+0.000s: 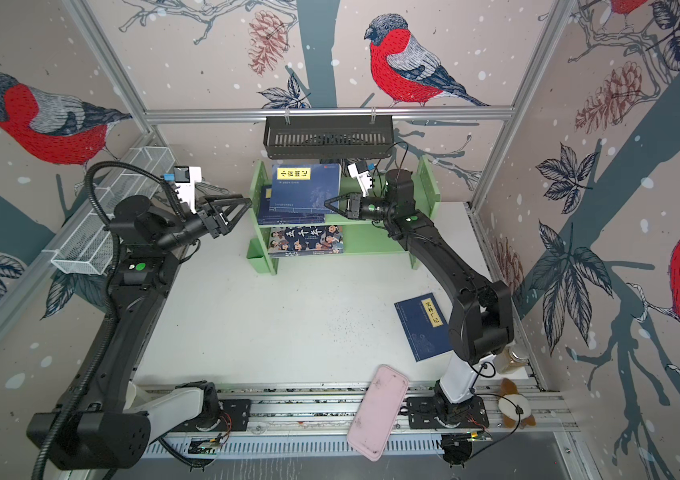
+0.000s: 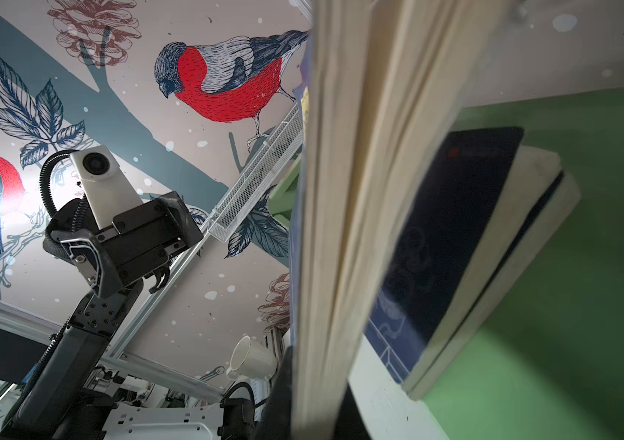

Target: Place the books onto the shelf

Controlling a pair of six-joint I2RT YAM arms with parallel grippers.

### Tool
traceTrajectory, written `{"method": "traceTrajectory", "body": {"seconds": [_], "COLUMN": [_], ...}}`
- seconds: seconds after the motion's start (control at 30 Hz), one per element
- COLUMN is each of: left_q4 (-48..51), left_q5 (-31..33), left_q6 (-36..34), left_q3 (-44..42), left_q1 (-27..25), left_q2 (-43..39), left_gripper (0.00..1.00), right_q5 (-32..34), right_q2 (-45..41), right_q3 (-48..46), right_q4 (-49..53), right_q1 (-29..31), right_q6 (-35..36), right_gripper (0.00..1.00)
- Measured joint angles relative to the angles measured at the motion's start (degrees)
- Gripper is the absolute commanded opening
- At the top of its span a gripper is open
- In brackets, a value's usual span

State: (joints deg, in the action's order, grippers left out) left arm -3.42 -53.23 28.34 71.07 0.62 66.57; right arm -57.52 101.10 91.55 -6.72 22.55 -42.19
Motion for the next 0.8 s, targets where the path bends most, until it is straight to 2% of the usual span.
{"method": "traceTrajectory", "body": {"seconds": [0.27, 0.37, 0.43, 0.63, 0.8], "left_q4": [1.1, 0.9, 0.8, -0.5, -0.9], "left_q5": [0.9, 0.9, 0.9, 0.9, 0.9], "left_q6": [-1.2, -1.2, -1.1, -0.1, 0.0], "left_q3": [-1.3, -1.5, -1.7, -2.4, -3.3], "left_q1": [0.0, 0.0, 0.0, 0.0, 0.0], "left_q2": [0.9, 1.4, 1.6, 1.9, 1.9], "left_gripper": [0.74, 0.74, 0.74, 0.74, 0.74], "right_q5": [-0.9, -1.0, -1.1, -1.0, 0.8], "right_q2": [5.5, 6.4, 6.9, 8.0, 8.7], "right_q3": [6.7, 7.8, 8.9, 12.0, 13.6], "right_q4": [6.6, 8.3, 9.7, 13.6, 17.8], "right_q1": [0.8, 1.0, 1.0, 1.0, 1.0], "right_q6": [0.2, 0.2, 0.3, 1.9, 3.8], "right_gripper": [0.01, 0.11, 0.23, 0.46, 0.5]}}
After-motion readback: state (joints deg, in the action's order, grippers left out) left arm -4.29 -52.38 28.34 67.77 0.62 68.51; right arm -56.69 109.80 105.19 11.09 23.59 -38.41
